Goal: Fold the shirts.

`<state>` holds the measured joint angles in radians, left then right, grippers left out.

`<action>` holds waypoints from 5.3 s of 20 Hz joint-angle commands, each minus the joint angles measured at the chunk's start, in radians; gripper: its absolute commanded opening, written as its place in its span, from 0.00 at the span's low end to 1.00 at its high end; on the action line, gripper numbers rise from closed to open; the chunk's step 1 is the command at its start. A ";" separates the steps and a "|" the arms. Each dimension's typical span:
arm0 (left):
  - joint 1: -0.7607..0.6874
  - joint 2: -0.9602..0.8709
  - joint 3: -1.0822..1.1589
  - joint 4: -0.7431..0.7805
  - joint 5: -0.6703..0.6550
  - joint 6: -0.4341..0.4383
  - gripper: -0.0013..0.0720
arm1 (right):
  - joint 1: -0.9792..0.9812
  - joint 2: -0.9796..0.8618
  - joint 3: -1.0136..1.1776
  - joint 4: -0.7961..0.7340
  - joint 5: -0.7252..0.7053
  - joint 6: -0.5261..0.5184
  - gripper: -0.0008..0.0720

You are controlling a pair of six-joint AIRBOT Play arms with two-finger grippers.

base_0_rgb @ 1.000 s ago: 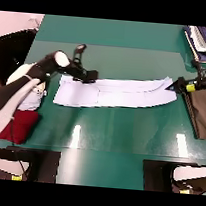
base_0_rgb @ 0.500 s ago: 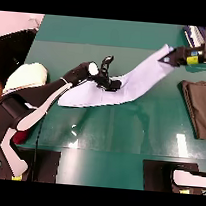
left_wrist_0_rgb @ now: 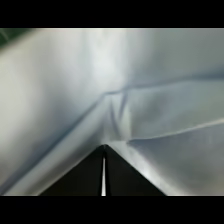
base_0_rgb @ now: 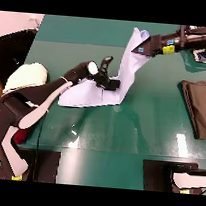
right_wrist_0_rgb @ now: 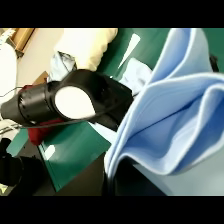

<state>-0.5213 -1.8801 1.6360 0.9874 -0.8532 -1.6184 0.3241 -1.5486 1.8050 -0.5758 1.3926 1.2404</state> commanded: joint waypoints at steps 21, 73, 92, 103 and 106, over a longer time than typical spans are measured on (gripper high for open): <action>0.574 0.589 0.000 0.411 -0.357 0.030 0.05 | 0.103 -0.023 -0.384 -0.262 -0.250 0.011 0.63; 0.375 0.588 0.000 0.314 -0.285 0.000 0.05 | -0.940 0.252 -0.274 -0.266 -0.199 0.166 0.03; 0.375 0.588 0.000 0.314 -0.294 0.048 0.05 | -1.009 0.341 -0.274 -0.652 0.179 0.305 0.86; 0.375 0.588 0.000 0.314 -0.282 0.047 0.05 | -0.285 0.381 -0.274 -0.553 -0.014 0.295 0.46; 0.375 0.588 0.000 0.314 -0.282 0.047 0.05 | -0.134 0.381 -0.274 -0.553 -0.067 0.240 0.03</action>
<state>-0.1459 -1.2922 1.6360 1.3010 -1.1366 -1.5711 0.0319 -1.1687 1.5311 -1.1297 1.3941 1.5192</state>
